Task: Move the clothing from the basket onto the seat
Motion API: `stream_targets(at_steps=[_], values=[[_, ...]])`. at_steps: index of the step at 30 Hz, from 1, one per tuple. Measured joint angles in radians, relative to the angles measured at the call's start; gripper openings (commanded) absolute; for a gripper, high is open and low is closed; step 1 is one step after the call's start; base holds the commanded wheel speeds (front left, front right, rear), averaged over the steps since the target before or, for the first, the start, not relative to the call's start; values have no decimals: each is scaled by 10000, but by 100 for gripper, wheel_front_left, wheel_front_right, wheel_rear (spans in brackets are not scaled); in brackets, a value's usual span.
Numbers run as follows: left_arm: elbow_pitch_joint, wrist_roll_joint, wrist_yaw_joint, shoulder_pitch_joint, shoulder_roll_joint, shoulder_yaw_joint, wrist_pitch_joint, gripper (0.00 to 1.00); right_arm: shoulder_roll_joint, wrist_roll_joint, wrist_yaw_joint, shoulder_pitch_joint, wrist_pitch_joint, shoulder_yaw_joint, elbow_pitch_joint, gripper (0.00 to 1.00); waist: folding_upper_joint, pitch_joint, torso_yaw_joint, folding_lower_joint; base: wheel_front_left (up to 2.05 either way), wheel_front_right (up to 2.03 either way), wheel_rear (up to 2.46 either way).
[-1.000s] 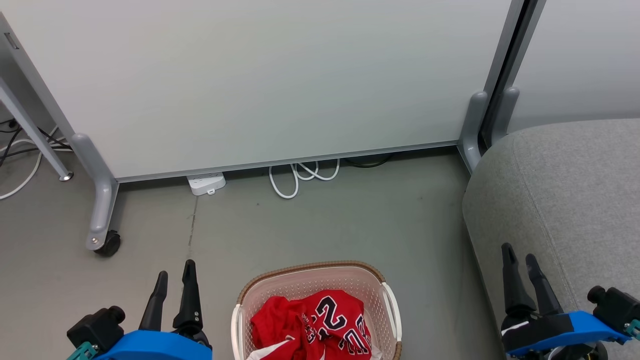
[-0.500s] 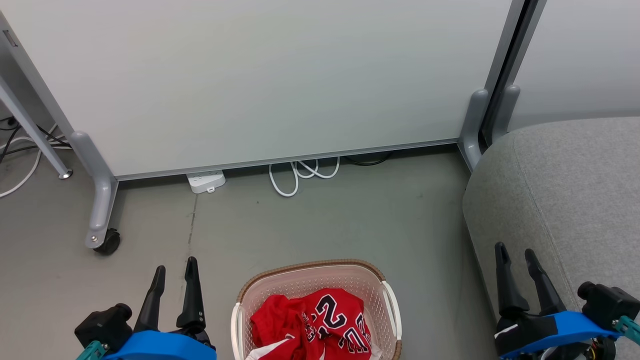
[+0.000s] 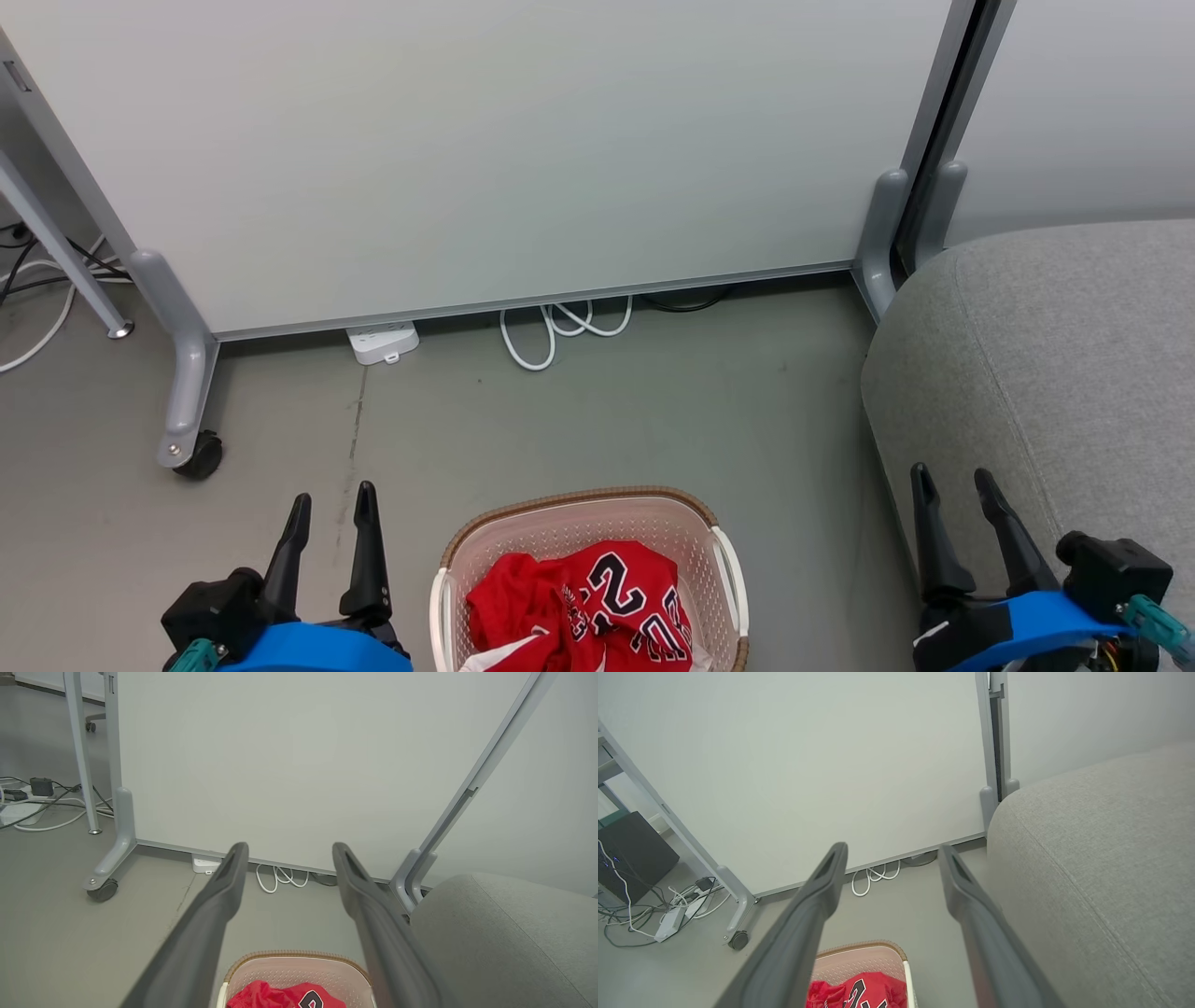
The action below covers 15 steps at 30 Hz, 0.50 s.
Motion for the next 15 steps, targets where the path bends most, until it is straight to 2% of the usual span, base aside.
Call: stream_targets(at_steps=[15], values=[[261, 970, 107, 0, 15, -115, -280, 100, -4, -1290, 2, 99, -94, -4, -138, 100, 0, -108, 38, 0, 0, 0, 0]])
